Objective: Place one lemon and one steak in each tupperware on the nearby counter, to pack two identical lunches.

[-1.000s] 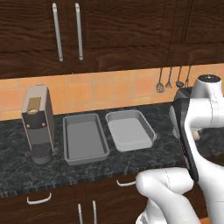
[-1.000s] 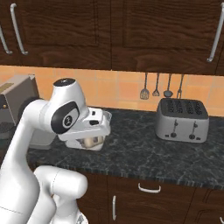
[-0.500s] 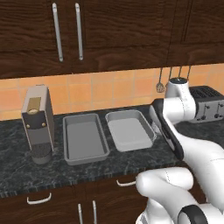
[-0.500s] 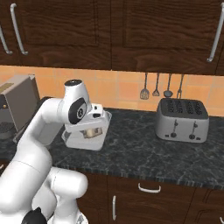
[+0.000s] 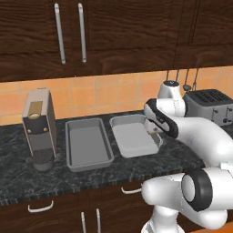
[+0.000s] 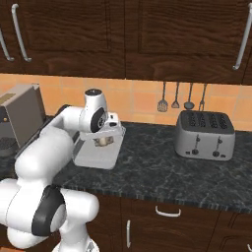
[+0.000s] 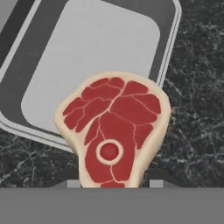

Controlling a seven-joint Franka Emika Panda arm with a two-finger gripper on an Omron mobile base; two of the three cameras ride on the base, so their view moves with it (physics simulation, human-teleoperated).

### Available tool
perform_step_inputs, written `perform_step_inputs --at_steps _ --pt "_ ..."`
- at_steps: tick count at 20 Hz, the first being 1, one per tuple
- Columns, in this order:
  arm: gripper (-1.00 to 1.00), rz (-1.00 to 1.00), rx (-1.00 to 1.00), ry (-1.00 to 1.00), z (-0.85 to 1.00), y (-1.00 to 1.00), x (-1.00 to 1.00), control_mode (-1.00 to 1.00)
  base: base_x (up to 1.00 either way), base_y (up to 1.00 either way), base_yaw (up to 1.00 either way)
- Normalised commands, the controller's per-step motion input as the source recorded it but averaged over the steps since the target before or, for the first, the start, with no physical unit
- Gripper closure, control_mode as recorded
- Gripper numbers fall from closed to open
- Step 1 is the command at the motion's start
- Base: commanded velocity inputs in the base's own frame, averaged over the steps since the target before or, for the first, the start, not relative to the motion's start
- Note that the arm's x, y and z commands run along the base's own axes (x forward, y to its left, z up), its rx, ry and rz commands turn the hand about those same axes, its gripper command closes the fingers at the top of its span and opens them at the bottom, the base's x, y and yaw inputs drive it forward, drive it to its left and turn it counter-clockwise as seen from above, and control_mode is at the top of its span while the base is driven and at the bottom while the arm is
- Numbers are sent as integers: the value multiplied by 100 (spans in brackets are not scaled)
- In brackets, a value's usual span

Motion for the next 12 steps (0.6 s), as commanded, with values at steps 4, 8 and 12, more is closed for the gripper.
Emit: perform_step_inputs --at_steps 4,8,12 --pt "100 1 0 10 -36 36 95 -100 0 0 0" --pt "100 0 -1 0 -93 8 64 -100 0 0 0" --pt "100 0 0 7 -100 0 27 -100 0 0 0"
